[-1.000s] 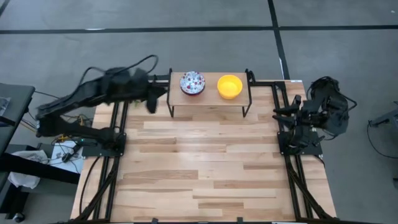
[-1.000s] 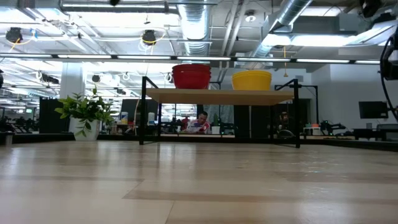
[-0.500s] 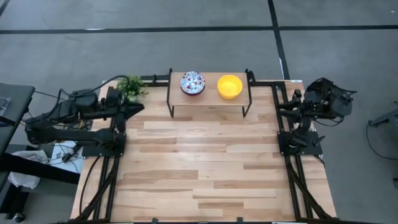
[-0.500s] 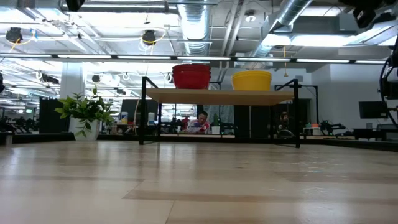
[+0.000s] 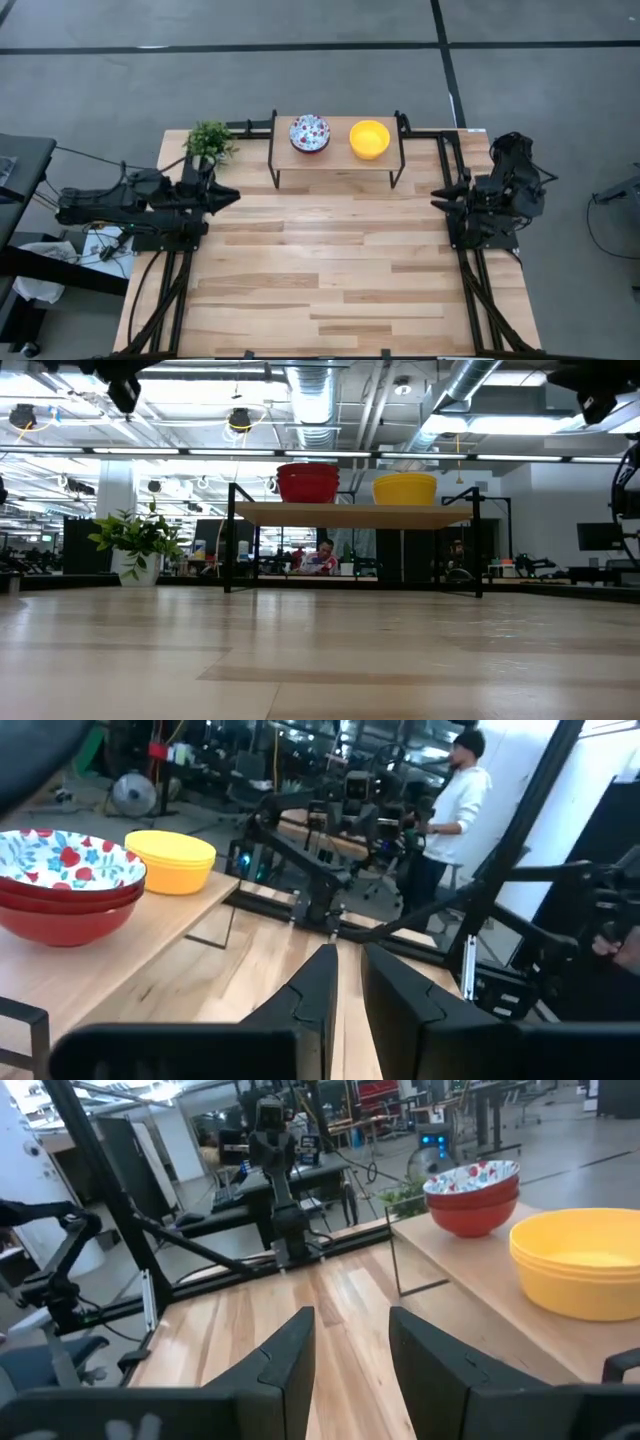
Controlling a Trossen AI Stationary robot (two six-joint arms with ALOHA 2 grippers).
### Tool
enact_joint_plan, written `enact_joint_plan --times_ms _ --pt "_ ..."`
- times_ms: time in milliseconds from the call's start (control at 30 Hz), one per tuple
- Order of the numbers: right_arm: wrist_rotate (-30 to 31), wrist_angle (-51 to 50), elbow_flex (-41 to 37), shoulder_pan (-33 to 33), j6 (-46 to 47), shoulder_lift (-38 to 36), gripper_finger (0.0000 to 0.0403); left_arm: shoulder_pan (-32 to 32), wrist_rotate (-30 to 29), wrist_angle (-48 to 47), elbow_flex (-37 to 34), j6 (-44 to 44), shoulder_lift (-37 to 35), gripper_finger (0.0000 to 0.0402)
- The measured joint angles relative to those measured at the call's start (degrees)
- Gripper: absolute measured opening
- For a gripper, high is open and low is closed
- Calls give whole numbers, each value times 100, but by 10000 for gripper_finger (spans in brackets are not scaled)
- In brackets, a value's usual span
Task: Pick & Place Mini bowls
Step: Return to Home Position
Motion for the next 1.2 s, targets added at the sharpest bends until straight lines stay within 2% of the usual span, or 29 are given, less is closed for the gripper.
enact_joint_plan --times_ms 233,367,467,700,1000,1200 --pt "4 -260 0 -2 -7 -448 118 2 588 -161 -397 202 -1186 49" --pt "19 -137 -163 -2 -13 -546 118 3 609 -441 -719 107 -1781 49" --pt "35 264 -470 -1 -19 -543 118 2 608 -251 -1044 -5 -1750 49" --pt "172 1399 -1168 -1 -327 -542 118 4 609 1448 -1959 8 -1542 49" --pt "170 1475 -1311 -2 -515 -785 118 4 628 1499 -2160 54 -1657 49" --pt "14 2417 -1810 -70 -513 -819 118 4 955 1518 -2225 64 -1647 49"
